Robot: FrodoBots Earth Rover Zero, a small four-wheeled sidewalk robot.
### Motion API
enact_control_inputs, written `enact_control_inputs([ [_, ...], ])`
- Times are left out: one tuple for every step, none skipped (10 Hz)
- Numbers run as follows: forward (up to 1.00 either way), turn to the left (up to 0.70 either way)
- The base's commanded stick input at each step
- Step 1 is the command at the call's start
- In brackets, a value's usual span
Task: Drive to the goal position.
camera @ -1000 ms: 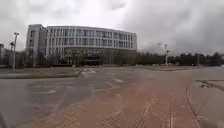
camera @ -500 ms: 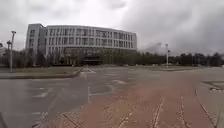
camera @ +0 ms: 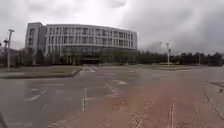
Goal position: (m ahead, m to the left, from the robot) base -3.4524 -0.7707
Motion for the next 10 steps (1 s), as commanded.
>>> enact_control_inputs([
  [0.7,0.24],
  [0.7,0.0],
  [0.7,0.0],
  [0.7,0.0],
  [0.7,0.0],
  [0.7,0.0],
  [0.7,0.0],
  [0.7,0.0],
  [0.7,0.0],
  [0.7,0.0],
])
